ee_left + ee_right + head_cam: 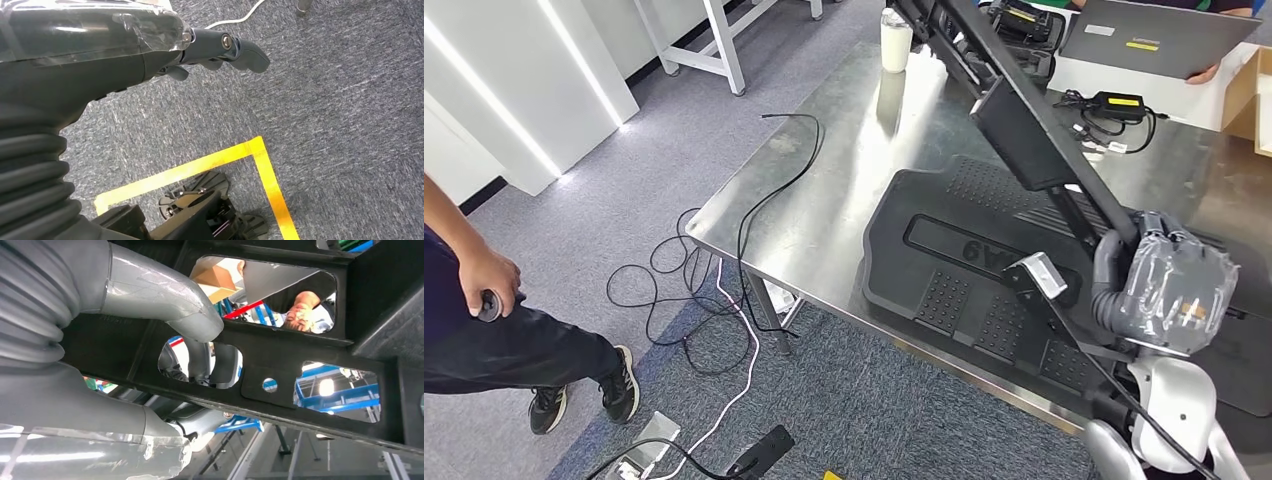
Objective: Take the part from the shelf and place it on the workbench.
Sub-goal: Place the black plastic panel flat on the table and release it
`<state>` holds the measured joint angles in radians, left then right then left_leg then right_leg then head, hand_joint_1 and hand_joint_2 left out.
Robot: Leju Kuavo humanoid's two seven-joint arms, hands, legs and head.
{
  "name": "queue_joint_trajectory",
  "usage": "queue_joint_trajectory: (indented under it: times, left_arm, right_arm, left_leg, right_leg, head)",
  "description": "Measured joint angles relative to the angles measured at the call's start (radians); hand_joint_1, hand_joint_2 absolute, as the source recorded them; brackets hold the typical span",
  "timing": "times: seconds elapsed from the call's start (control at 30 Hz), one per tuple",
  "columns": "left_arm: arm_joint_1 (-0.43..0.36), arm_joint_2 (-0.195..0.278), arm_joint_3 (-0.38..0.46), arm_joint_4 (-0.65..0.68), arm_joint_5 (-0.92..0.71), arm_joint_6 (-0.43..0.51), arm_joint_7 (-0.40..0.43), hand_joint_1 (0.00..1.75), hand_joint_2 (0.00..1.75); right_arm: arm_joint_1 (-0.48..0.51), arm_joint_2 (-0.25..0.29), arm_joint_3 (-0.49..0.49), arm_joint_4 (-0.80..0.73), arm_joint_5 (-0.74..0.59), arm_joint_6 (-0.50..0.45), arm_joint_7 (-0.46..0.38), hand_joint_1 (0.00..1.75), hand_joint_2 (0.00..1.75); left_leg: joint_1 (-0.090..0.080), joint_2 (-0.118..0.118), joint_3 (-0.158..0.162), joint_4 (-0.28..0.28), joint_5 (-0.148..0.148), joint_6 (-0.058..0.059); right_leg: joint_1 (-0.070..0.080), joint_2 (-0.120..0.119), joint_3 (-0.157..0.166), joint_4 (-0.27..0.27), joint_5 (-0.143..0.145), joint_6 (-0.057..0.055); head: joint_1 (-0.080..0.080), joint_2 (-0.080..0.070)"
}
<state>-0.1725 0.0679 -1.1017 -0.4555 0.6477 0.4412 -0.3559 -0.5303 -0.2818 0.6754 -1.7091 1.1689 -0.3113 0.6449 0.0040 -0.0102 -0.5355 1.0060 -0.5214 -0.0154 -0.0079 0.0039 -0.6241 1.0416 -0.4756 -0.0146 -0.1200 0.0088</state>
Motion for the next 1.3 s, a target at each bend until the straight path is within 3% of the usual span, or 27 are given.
queue_joint_trajectory:
  times: [0.93, 1.3]
  left_arm:
    - [-0.002, 0.000, 0.000, 0.000, -0.023, -0.001, 0.017, 0.00, 0.00]
    - [-0.003, 0.000, 0.000, 0.000, -0.030, -0.002, 0.019, 0.00, 0.00]
  right_arm:
    - [-0.054, 0.029, 0.069, 0.150, 0.242, -0.044, -0.052, 1.69, 1.75]
    - [-0.070, 0.050, 0.101, 0.204, 0.266, -0.040, -0.056, 1.68, 1.75]
  left_leg:
    - [0.000, 0.000, 0.000, 0.000, 0.000, 0.000]
    - [0.000, 0.000, 0.000, 0.000, 0.000, 0.000]
  right_leg:
    - [0.000, 0.000, 0.000, 0.000, 0.000, 0.000]
    - [0.000, 0.000, 0.000, 0.000, 0.000, 0.000]
  head:
    - [0.000, 0.000]
    - [0.000, 0.000]
